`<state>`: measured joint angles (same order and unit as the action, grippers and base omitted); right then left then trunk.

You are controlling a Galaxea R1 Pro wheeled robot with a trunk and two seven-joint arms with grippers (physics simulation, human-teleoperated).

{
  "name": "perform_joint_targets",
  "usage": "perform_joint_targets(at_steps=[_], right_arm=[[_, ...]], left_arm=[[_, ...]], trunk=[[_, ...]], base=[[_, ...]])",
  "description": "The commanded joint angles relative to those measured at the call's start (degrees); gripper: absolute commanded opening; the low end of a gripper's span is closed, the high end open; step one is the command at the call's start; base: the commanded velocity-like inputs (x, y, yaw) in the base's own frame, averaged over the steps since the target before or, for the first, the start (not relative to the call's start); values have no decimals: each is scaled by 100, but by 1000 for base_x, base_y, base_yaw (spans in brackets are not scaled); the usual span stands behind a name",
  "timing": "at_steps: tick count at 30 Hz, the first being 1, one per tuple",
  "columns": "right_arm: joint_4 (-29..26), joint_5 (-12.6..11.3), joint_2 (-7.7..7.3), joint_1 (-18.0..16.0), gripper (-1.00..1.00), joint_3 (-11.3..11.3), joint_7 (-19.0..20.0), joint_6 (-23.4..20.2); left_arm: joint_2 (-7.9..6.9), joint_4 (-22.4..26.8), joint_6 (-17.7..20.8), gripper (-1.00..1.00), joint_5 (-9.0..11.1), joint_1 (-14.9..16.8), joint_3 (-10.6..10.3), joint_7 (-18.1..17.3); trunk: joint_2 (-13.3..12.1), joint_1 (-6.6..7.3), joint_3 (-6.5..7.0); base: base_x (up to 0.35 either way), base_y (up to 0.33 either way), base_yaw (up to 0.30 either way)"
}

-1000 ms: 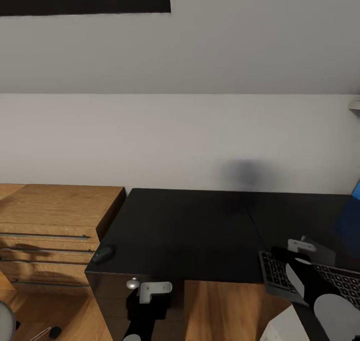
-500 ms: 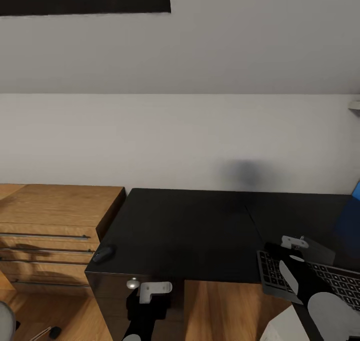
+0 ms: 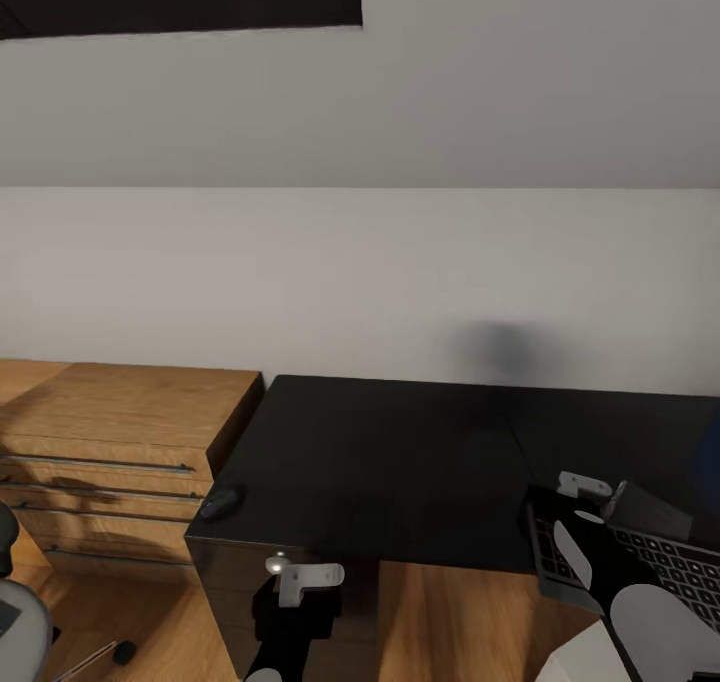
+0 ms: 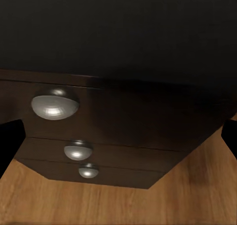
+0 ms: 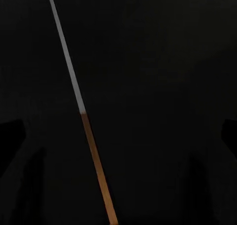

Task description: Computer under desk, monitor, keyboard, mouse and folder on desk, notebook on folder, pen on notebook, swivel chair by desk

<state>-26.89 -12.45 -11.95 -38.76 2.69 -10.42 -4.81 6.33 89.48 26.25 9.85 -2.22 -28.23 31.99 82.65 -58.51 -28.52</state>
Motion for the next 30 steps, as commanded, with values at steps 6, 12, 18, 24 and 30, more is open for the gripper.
perform_joint_targets(at_steps=[6, 12, 18, 24, 30], right_arm=[[-14, -48, -1, 0, 100, -8, -15, -29], [-17, -47, -1, 0, 100, -11, -8, -36], [-18, -54, -4, 0, 100, -7, 2, -39], [-18, -56, -9, 0, 100, -20, 15, -71], [-18, -54, -9, 0, 100, -23, 14, -86]], left_arm=[[0, 8, 12, 100, 52, 2, -7, 44], [0, 8, 12, 100, 52, 2, -6, 44], [0, 8, 12, 100, 52, 2, -1, 44], [0, 8, 12, 100, 52, 2, -3, 44], [0, 8, 12, 100, 52, 2, -2, 44]], trunk=[[3, 0, -5], [3, 0, -5], [3, 0, -5], [3, 0, -5], [3, 0, -5]], base=[[0, 0, 26], [0, 0, 6], [0, 0, 1], [0, 0, 0], [0, 0, 0]])
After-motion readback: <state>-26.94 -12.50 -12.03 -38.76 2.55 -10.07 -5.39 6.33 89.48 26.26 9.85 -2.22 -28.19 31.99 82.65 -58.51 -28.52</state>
